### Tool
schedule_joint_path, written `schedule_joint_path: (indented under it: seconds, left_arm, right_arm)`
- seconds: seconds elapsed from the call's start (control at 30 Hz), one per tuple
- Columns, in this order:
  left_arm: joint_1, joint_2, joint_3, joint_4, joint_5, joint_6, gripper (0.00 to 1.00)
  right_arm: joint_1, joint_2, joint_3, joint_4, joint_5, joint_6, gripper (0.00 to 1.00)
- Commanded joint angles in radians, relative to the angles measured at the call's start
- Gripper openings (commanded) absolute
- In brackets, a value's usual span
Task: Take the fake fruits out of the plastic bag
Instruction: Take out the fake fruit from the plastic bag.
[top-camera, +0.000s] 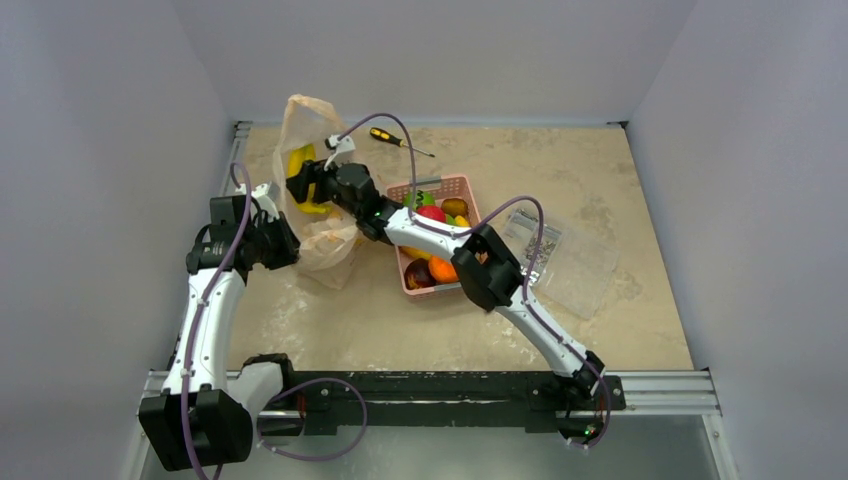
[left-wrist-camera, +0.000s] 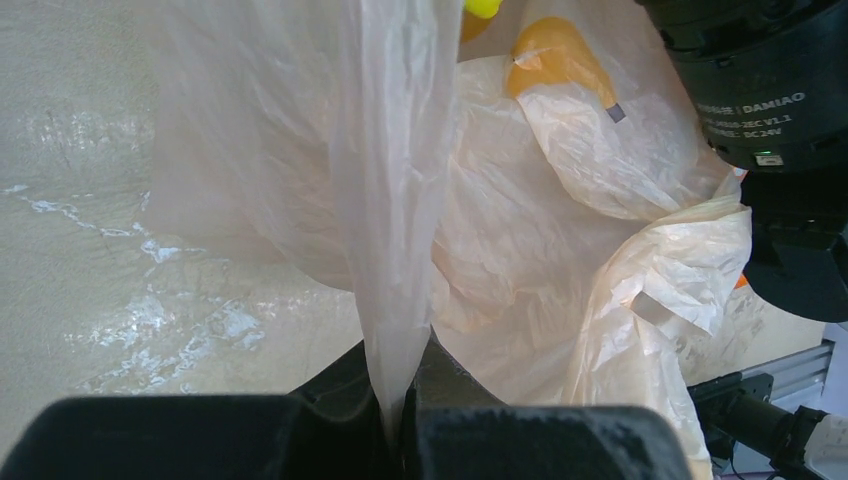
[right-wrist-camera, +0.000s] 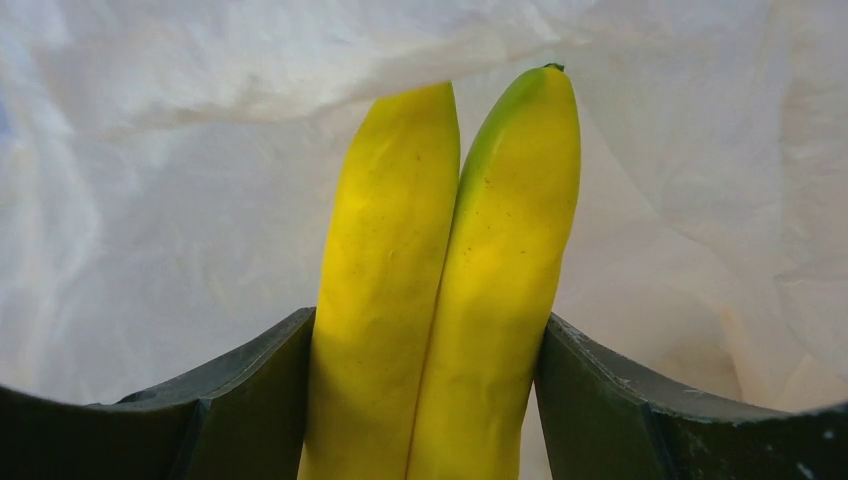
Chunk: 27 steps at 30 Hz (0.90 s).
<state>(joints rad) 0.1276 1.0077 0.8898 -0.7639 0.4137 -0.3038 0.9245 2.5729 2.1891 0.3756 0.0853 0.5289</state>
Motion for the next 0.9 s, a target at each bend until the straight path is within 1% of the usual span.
schedule_joint_path:
  seconds: [0.0,0.13,0.2,0.27,0.33,0.37,0.5,0.6,0.77,0.87]
  left_arm:
    - [-0.003,-0.019,0.001,0.026,-0.011,-0.001,0.0]
    - [-0.004,-0.026,0.003,0.023,-0.031,-0.003,0.0]
    - [-0.003,-0.031,0.006,0.018,-0.048,-0.003,0.0]
    - [-0.003,-0.043,0.006,0.016,-0.064,-0.003,0.0]
    - [-0.004,-0.05,0.006,0.013,-0.076,-0.004,0.0]
    - [-0.003,-0.051,0.007,0.012,-0.083,-0.004,0.0]
    - [-0.003,-0.052,0.009,0.009,-0.092,-0.005,0.0]
    - [-0.003,-0.054,0.015,-0.001,-0.121,-0.004,0.0]
    - [-0.003,-0.082,0.018,-0.012,-0.19,-0.012,0.0]
    - [-0.002,-0.091,0.018,-0.015,-0.212,-0.014,0.0]
  right_arm:
    - [0.003,0.001,0.095,0.152,-0.029,-0.058,0.62]
    - [0.004,-0.062,0.021,0.284,-0.071,-0.051,0.58]
    - [0.005,-0.09,0.02,0.272,-0.082,-0.019,0.55]
    - [0.004,-0.109,0.061,0.171,-0.076,0.026,0.5]
    - [0.003,-0.134,0.085,0.074,-0.083,0.061,0.41]
    - [0.004,-0.155,0.074,0.042,-0.1,0.071,0.38]
    - [0.004,-0.276,-0.063,-0.052,-0.145,0.136,0.31]
    - [0.004,-0.339,-0.135,-0.144,-0.187,0.161,0.29]
    - [0.002,-0.394,-0.133,-0.312,-0.362,0.145,0.3]
    - [0.002,-0.46,-0.202,-0.33,-0.447,0.118,0.31]
